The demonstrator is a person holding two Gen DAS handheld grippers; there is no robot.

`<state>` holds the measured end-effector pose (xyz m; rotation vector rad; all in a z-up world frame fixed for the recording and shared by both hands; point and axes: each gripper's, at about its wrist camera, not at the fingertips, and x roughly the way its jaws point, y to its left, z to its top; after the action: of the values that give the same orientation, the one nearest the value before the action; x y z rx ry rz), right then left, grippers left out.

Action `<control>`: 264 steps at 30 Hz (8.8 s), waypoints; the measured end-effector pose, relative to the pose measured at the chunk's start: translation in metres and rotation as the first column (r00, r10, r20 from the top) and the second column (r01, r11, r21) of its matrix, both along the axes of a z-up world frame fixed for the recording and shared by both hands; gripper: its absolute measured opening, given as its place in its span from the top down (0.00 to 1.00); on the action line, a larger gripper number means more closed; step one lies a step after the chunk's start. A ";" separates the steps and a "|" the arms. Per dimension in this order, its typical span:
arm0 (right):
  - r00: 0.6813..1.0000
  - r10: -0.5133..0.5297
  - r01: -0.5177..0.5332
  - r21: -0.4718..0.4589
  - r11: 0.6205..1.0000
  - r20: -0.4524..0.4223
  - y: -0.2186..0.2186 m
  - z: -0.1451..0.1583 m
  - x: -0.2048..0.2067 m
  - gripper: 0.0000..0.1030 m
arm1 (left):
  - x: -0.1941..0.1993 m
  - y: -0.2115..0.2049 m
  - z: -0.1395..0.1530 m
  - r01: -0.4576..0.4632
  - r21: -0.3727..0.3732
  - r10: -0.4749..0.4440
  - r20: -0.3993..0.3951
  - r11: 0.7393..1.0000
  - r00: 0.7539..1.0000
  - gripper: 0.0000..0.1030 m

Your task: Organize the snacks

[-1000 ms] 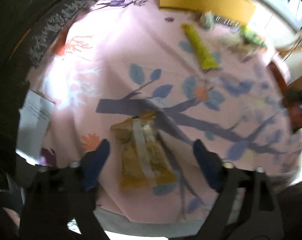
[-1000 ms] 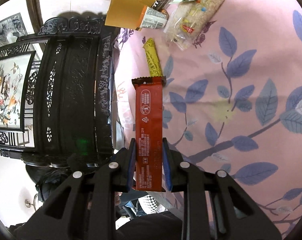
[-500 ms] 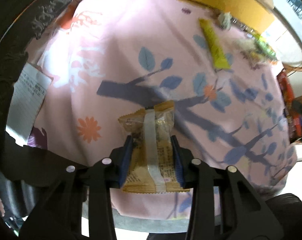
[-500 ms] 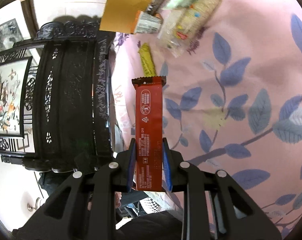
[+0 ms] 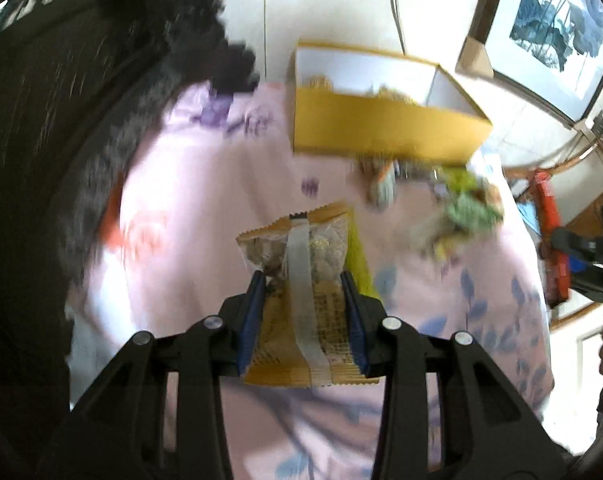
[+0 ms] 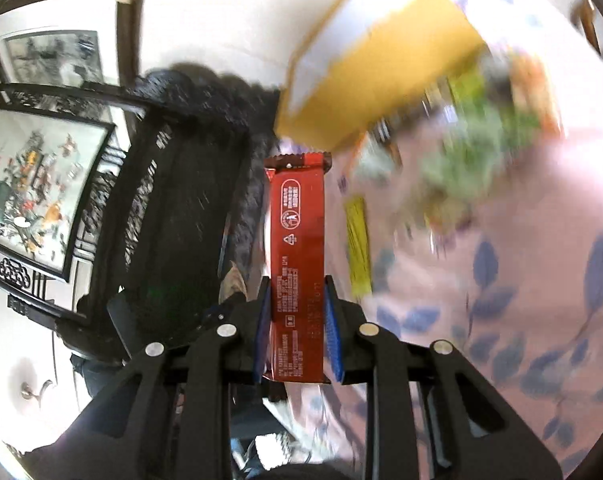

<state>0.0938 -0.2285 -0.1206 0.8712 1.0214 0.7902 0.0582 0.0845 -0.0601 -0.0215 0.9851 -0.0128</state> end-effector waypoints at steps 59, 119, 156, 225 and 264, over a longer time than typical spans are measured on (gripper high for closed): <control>0.821 0.436 0.114 -0.855 0.506 0.368 0.190 -0.089 0.135 0.01 | 0.089 0.020 -0.148 -0.146 0.077 0.161 -0.263 0.986 0.951 0.02; 0.653 0.005 0.584 -0.507 0.635 0.758 0.099 0.002 0.180 0.01 | 0.072 0.012 -0.159 -0.184 0.047 0.182 0.038 0.982 0.983 0.02; 0.849 0.110 0.306 -0.649 0.696 0.517 -0.011 -0.013 0.056 0.01 | 0.093 -0.066 -0.153 0.000 0.013 -0.001 0.047 1.000 0.999 0.67; 0.933 -0.352 0.299 -0.721 0.625 0.082 0.029 -0.080 0.083 0.02 | 0.092 -0.058 -0.119 0.215 -0.231 -0.244 -0.104 0.949 0.964 0.79; 0.941 -0.307 0.339 -0.378 0.861 0.144 0.001 0.038 0.065 0.02 | 0.080 -0.074 -0.086 0.234 -0.087 -0.235 -0.007 0.968 0.972 0.06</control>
<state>0.1589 -0.2272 -0.0828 0.6280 0.8914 0.3088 0.1380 0.0101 -0.1460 0.0163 0.9996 -0.2727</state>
